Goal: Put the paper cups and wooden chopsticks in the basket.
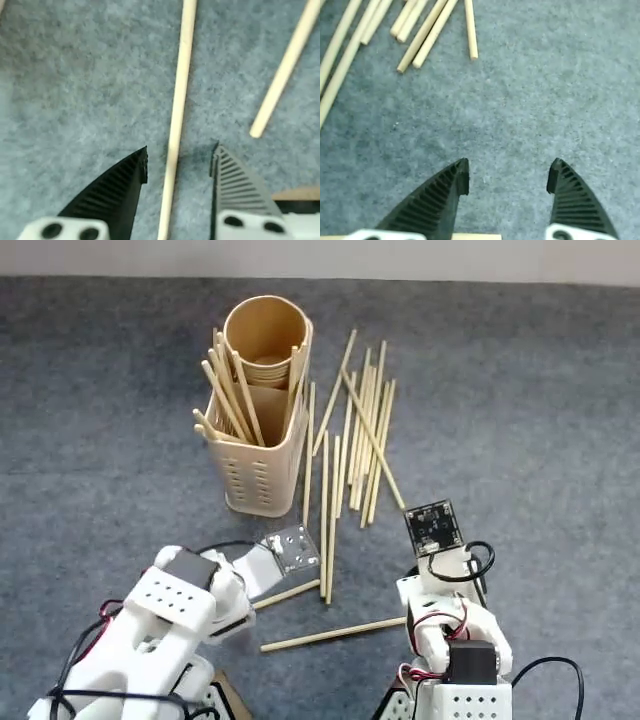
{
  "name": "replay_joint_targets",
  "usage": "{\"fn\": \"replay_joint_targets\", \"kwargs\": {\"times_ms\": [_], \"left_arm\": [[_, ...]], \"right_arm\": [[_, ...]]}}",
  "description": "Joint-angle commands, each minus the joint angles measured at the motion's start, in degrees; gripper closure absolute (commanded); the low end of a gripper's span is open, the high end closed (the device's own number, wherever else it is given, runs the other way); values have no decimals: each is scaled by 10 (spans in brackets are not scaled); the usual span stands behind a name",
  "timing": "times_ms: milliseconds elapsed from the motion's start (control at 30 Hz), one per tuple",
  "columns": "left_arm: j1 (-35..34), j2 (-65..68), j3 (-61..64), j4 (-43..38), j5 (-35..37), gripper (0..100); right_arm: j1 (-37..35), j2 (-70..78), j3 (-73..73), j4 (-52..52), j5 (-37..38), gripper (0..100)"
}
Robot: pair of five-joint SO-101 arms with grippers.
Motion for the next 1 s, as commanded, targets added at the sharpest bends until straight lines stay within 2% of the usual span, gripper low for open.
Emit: {"fn": "replay_joint_targets", "kwargs": {"times_ms": [0,167,300,400,533,700,867,967], "left_arm": [[9,-2,28,-53,4,823],[13,-2,28,-67,2,881],[8,-7,13,-64,-48,989],[-7,-7,-47,-19,-57,991],[-29,-7,-185,107,-96,991],[-32,-7,-415,244,-97,991],[-73,-2,-697,237,-17,990],[-77,-2,-812,179,55,991]], "right_arm": [[5,-8,13,-9,7,746],[5,-8,14,-10,4,746],[5,-8,37,-41,4,746],[5,-8,68,-87,6,746],[5,-8,78,-98,6,746],[5,-8,80,-98,6,746],[5,-8,81,-98,6,746],[5,-8,81,-98,6,746]]}}
